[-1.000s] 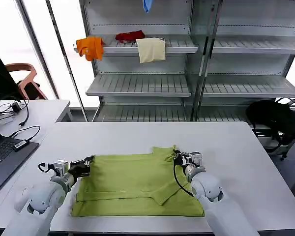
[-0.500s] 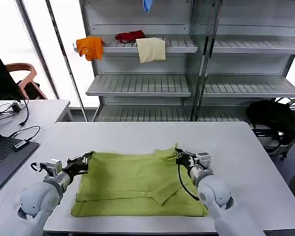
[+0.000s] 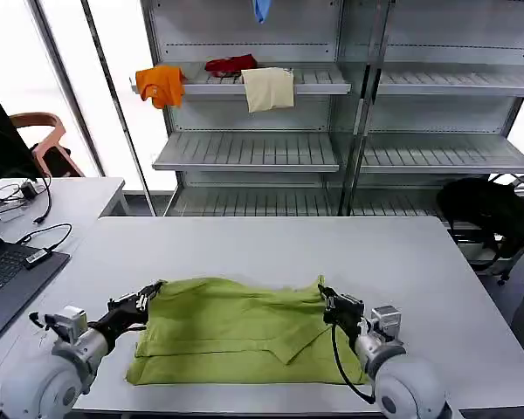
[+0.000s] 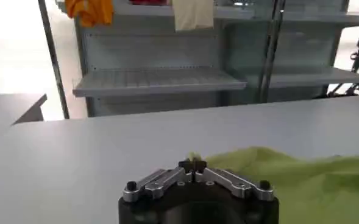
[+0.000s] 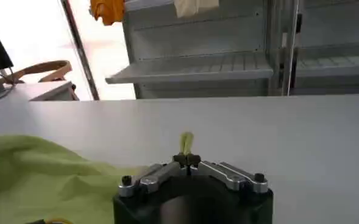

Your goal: Fold and organize the clothes.

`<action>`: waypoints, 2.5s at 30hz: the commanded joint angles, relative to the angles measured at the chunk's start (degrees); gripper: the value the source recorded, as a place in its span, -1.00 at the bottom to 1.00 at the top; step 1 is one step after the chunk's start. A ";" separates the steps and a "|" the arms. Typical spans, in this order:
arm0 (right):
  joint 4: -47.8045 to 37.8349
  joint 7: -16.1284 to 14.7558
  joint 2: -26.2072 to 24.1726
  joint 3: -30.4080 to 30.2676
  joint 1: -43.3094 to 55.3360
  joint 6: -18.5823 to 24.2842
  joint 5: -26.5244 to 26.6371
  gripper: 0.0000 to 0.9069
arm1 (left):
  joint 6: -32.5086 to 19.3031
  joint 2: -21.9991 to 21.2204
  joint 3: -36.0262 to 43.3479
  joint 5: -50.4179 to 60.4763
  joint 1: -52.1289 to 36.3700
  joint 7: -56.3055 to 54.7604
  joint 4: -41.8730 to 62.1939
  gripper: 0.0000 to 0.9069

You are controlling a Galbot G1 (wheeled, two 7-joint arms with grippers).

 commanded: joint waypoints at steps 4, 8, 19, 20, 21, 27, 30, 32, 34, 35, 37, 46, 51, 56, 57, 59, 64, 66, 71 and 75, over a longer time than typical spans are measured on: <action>5.80 -0.72 -0.72 2.88 -9.18 0.05 -2.16 -1.00 | -0.06 -0.90 -8.33 0.15 12.02 3.16 -6.94 -1.00; 5.13 -1.32 -0.48 3.60 -10.44 0.15 -3.62 -1.00 | -0.09 -1.60 -6.19 5.12 12.32 4.16 -6.70 -1.00; 1.46 -3.54 3.54 3.08 -11.20 0.28 -13.20 -1.00 | -0.10 -0.80 -1.60 16.25 11.21 5.80 -3.37 -1.00; 1.12 -3.72 3.81 3.09 -11.22 0.28 -13.87 -1.00 | -0.14 -0.67 -1.44 16.82 11.12 5.89 -2.89 -1.00; 0.49 -4.01 4.43 3.12 -11.09 0.27 -15.69 -1.00 | -0.11 -0.53 -1.08 17.76 10.86 5.85 -2.42 -1.00; -1.20 -5.50 6.50 3.48 -11.31 0.26 -21.67 1.00 | -0.07 -0.89 0.30 20.54 10.25 5.49 -2.19 1.00; -1.79 -6.86 7.72 4.35 -11.97 0.29 -26.17 1.00 | -0.09 -1.24 0.48 21.83 10.43 5.46 -2.68 1.00; -1.99 -6.80 7.74 4.45 -12.29 0.32 -27.39 1.00 | -0.11 -1.54 0.64 21.86 10.52 5.37 -3.02 1.00; -2.10 -6.87 7.86 4.74 -12.43 0.38 -28.15 1.00 | -0.10 -1.93 0.67 21.72 10.47 5.18 -3.32 1.00; -1.87 -6.90 8.02 5.23 -12.60 0.40 -27.92 1.00 | -0.09 -2.40 0.66 21.43 10.42 4.84 -3.81 1.00; -1.35 -7.18 8.18 6.09 -12.69 0.53 -26.91 1.00 | -0.12 -3.06 0.52 20.90 10.38 4.22 -4.38 1.00; 8.65 -6.91 10.35 13.74 -7.29 1.52 -6.04 1.00 | -7.29 -9.98 0.79 16.57 12.86 -3.45 -8.51 1.00; 9.06 -8.34 10.45 15.66 -0.24 4.34 -1.72 1.00 | -10.95 -15.16 1.83 15.82 14.50 -7.62 -6.09 1.00; 6.45 -7.78 10.80 15.06 4.10 4.00 -1.15 1.00 | -15.24 -19.08 2.48 13.81 14.89 -11.29 -2.49 1.00; 5.87 -7.97 10.99 14.55 4.36 3.81 -1.47 1.00 | -15.60 -19.51 2.95 13.88 15.35 -11.49 -2.14 1.00; 5.76 -7.93 11.20 13.84 4.21 3.64 -2.23 1.00 | -15.90 -20.13 3.28 14.23 15.69 -11.83 -1.81 1.00; 6.82 -8.15 11.97 12.65 3.29 3.17 -3.41 1.00 | -15.95 -20.98 3.39 14.35 15.85 -11.91 -0.68 0.89; 7.05 -8.21 11.85 12.47 3.33 3.01 -3.76 1.00 | -16.00 -21.09 3.70 14.56 15.74 -11.79 -0.22 0.22; 6.81 -7.79 11.60 12.32 3.75 2.66 -3.99 1.00 | -15.98 -21.74 4.82 16.34 15.03 -10.85 -0.33 -0.96; 6.88 -7.60 11.82 12.03 3.46 2.53 -4.82 1.00 | -15.55 -22.12 5.60 16.96 14.54 -10.61 -0.13 -0.98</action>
